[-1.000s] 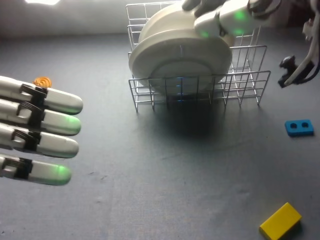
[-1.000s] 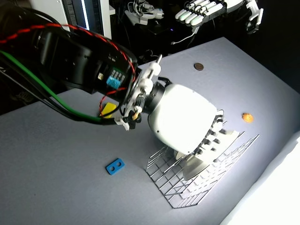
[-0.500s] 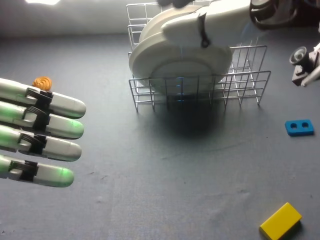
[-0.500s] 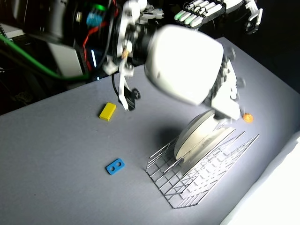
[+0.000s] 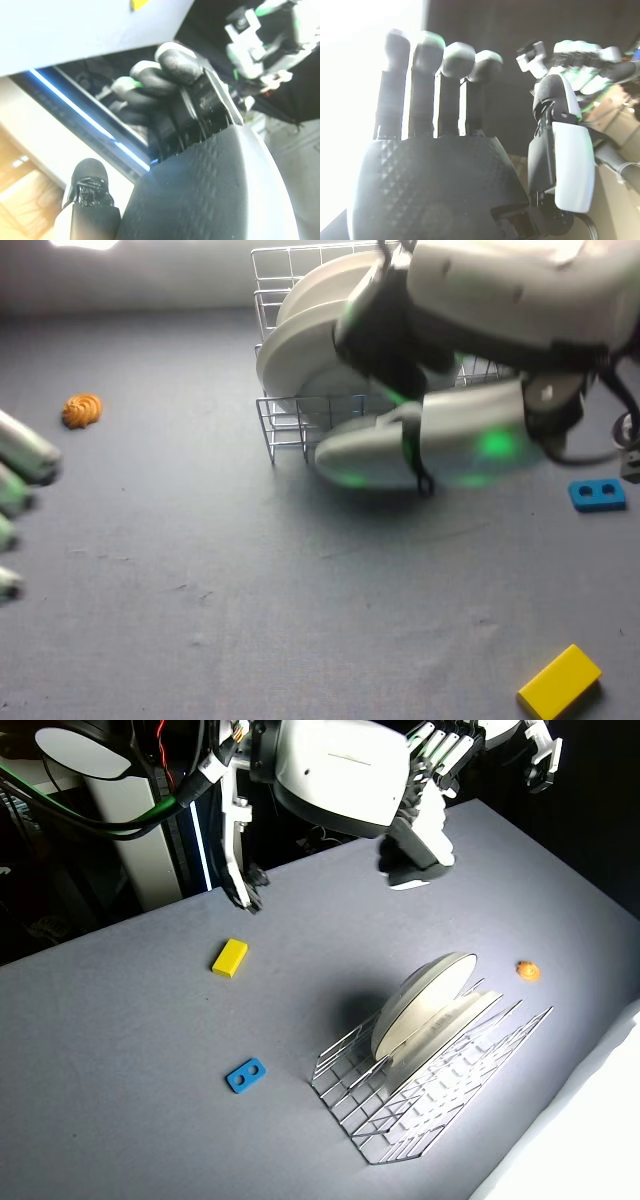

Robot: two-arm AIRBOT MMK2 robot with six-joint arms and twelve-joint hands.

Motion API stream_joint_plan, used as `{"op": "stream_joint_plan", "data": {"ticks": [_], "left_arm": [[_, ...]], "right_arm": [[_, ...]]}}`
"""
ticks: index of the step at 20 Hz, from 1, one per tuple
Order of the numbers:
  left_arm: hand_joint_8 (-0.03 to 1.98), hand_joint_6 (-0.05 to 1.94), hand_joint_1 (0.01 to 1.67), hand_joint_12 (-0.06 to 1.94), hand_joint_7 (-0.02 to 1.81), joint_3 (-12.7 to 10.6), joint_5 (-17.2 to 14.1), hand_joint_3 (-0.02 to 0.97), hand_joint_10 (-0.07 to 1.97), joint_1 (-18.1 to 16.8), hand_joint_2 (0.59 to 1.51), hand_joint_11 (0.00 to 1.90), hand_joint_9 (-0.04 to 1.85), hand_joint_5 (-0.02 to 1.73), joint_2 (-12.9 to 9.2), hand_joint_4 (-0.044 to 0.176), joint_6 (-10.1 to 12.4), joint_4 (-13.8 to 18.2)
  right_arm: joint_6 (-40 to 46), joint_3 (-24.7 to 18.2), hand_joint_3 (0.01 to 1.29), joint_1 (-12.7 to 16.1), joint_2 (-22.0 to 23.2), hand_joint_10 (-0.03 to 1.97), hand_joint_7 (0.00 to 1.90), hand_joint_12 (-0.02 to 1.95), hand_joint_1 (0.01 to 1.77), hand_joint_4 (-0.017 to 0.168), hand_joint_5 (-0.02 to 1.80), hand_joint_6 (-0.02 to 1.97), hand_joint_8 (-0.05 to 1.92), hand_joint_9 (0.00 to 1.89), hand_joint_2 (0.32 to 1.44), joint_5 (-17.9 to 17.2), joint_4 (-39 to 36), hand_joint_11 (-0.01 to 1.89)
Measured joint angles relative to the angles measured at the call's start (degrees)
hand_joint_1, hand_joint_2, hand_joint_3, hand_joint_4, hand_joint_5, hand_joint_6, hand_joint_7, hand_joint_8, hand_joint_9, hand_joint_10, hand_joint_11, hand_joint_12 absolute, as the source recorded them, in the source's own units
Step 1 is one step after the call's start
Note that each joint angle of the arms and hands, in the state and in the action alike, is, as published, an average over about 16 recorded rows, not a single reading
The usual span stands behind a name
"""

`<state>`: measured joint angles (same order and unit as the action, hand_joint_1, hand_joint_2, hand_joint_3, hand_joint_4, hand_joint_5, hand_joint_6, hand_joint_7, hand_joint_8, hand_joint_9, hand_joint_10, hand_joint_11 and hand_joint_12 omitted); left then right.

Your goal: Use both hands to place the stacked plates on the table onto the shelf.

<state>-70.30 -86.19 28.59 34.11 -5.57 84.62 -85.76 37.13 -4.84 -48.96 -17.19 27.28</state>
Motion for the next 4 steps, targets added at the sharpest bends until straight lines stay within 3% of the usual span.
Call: {"op": "stream_joint_plan", "data": {"ticks": [2,4], "left_arm": [[1.64,1.56,0.12,1.85,1.10,0.0,0.0,0.010,1.74,0.0,1.260,0.96,1.07,0.92,0.0,0.055,0.0,0.0],[1.83,1.78,0.14,1.92,1.19,0.0,0.0,0.010,1.90,-0.1,1.278,1.09,1.17,1.00,0.0,0.066,0.0,-0.1]], "right_arm": [[0.0,-1.0,0.01,-0.6,0.5,1.85,0.99,1.89,0.35,-0.003,0.91,1.75,1.75,0.97,1.15,-0.2,-0.7,0.87],[-0.1,-1.9,0.01,-1.2,1.0,1.92,1.05,1.91,0.34,-0.002,0.96,1.89,1.88,1.04,1.15,-0.3,-1.2,0.96]]}}
